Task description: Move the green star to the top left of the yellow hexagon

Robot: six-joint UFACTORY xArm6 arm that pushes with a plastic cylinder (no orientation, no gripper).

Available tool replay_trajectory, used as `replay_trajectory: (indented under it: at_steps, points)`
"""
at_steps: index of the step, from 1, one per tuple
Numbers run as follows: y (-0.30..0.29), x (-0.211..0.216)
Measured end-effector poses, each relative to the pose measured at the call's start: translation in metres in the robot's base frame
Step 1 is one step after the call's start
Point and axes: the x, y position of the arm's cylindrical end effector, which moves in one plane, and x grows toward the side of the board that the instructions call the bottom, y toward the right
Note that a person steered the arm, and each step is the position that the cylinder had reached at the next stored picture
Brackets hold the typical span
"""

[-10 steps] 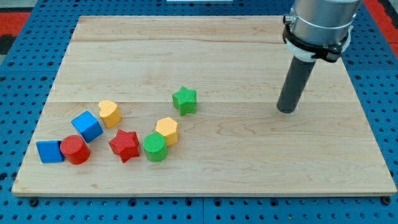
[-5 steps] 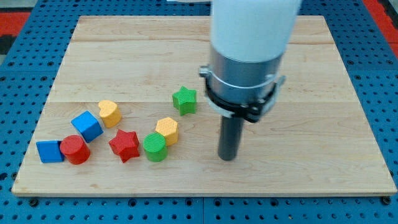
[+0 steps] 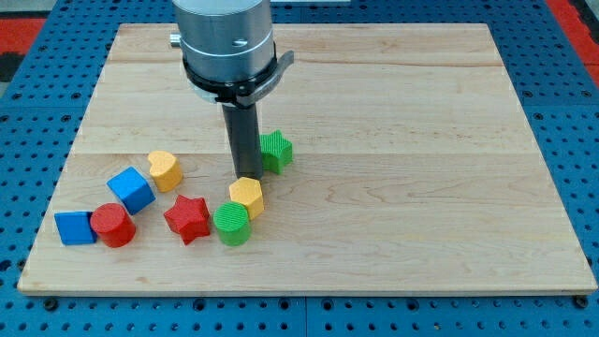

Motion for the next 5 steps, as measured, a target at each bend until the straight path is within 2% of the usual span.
replay_trajectory:
  at_steps: [2,5]
  points:
    - [-0.047,0.009]
    - [-0.058,0.032]
